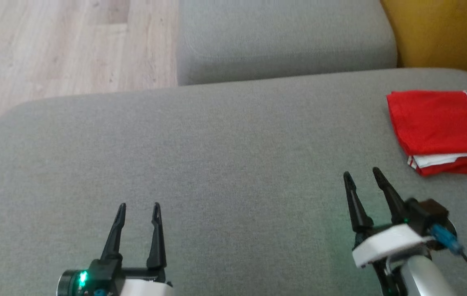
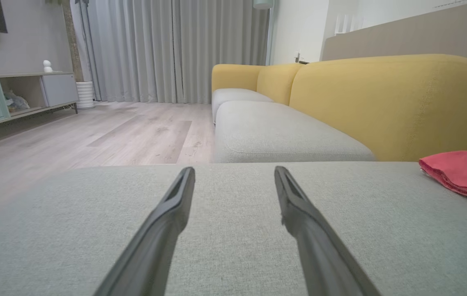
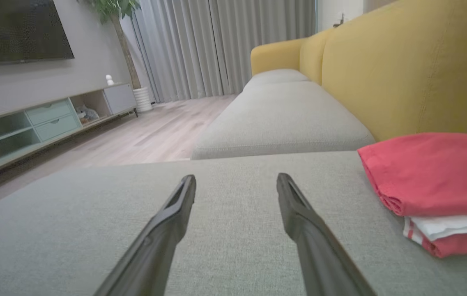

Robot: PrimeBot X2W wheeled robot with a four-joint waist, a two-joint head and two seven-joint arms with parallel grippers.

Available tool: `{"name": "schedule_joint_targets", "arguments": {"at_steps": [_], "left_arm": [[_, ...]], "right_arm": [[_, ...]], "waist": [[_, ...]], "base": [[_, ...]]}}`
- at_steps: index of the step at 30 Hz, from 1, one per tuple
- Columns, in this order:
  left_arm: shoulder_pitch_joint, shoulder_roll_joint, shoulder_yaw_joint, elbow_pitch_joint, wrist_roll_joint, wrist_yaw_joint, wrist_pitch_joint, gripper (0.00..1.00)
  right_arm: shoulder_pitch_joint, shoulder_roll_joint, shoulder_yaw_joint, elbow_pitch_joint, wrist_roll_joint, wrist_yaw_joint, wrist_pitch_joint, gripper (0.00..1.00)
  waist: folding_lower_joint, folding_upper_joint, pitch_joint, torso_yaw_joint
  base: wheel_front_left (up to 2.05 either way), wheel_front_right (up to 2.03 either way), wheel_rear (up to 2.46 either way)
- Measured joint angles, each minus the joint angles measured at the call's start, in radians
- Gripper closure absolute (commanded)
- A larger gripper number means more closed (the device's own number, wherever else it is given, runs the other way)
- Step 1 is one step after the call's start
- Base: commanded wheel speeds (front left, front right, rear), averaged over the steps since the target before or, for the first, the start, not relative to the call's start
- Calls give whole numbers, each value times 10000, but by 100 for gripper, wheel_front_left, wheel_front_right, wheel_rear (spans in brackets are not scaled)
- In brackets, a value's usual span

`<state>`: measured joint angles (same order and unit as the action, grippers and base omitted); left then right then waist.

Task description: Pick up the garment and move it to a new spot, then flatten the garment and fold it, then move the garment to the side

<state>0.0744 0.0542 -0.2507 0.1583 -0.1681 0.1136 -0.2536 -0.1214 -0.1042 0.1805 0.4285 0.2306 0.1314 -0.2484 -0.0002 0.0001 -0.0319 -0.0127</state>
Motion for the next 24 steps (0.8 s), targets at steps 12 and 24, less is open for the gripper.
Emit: {"name": "schedule_joint_targets", "arguments": {"at_steps": [12,24], "left_arm": [[741,4,439,71,-79,4,0,0],[805,4,731,301,-75,0,0,0]], "right_arm": [[1939,345,-633,-1304,-922,0,-27,0],[2194,562,-930,-1369,-1244,0,-27,0]], "waist": [[0,0,-632,168],[1,0,-859,253]], "base": [[0,0,0],[0,0,0]]}}
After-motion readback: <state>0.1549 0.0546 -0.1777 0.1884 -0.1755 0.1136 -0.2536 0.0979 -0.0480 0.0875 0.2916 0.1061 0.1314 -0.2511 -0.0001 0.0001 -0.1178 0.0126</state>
